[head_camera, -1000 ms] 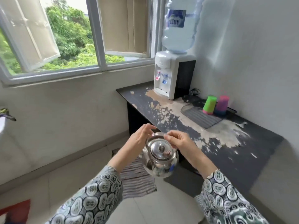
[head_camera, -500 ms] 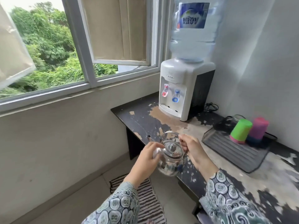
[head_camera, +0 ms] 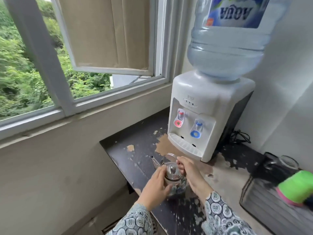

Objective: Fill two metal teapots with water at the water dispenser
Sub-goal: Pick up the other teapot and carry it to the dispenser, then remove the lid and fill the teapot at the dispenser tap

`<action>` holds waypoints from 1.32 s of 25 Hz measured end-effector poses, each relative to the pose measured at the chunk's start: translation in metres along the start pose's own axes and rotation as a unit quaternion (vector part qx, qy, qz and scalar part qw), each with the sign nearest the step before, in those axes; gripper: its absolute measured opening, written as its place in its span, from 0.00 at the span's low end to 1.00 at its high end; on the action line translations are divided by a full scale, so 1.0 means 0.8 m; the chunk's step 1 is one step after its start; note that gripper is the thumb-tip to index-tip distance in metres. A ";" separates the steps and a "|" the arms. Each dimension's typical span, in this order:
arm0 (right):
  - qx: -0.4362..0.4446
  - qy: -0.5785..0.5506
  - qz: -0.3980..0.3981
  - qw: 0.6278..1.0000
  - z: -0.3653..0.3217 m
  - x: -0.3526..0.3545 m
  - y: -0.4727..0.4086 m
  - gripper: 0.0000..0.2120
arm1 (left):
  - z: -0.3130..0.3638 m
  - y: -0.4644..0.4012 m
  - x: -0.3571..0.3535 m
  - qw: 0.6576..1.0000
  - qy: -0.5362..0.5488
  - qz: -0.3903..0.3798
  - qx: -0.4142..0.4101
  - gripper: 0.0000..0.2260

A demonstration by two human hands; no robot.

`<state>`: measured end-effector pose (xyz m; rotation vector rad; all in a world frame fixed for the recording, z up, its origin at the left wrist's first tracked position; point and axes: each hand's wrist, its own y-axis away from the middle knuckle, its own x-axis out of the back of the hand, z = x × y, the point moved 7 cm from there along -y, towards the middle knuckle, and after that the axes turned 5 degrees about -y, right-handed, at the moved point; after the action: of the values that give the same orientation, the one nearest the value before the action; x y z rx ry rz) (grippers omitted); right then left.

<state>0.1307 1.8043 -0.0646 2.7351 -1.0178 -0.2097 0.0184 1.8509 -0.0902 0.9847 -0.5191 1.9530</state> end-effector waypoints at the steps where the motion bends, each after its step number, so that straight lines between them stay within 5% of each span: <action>1: 0.002 -0.003 0.011 1.000 -0.001 -0.005 -0.017 0.12 | -0.012 -0.021 0.001 1.000 0.007 -0.001 -0.001 0.31; 8: -0.004 -0.046 0.128 0.991 0.001 -0.010 -0.105 0.08 | -0.059 -0.151 0.007 0.991 -0.092 -0.005 -0.095 0.37; 14: 0.024 0.051 0.181 0.982 0.008 0.003 -0.148 0.13 | -0.079 -0.206 0.011 0.974 -0.113 -0.037 -0.192 0.40; 19: 0.019 0.070 0.360 0.930 0.052 0.021 -0.138 0.12 | -0.076 -0.211 0.027 0.938 -0.143 -0.011 -0.314 0.39; 21: 0.012 0.057 0.394 0.917 0.064 0.027 -0.136 0.04 | -0.078 -0.218 0.029 0.936 -0.144 -0.019 -0.320 0.39; 25: -0.024 0.035 0.405 0.913 0.072 0.031 -0.139 0.11 | -0.089 -0.232 0.025 0.940 -0.112 -0.090 -0.309 0.37; 28: 0.029 0.207 0.482 0.851 0.036 0.018 -0.123 0.05 | -0.096 -0.245 0.022 0.949 -0.054 -0.115 -0.290 0.40; 33: -0.041 0.538 0.426 0.727 0.018 -0.027 -0.139 0.20 | -0.092 -0.256 0.015 0.947 -0.014 -0.118 -0.300 0.34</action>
<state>0.1811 1.8986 -0.1051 1.4678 -1.5306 1.2534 0.1546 2.0165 -0.1280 0.6452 -0.9019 1.4329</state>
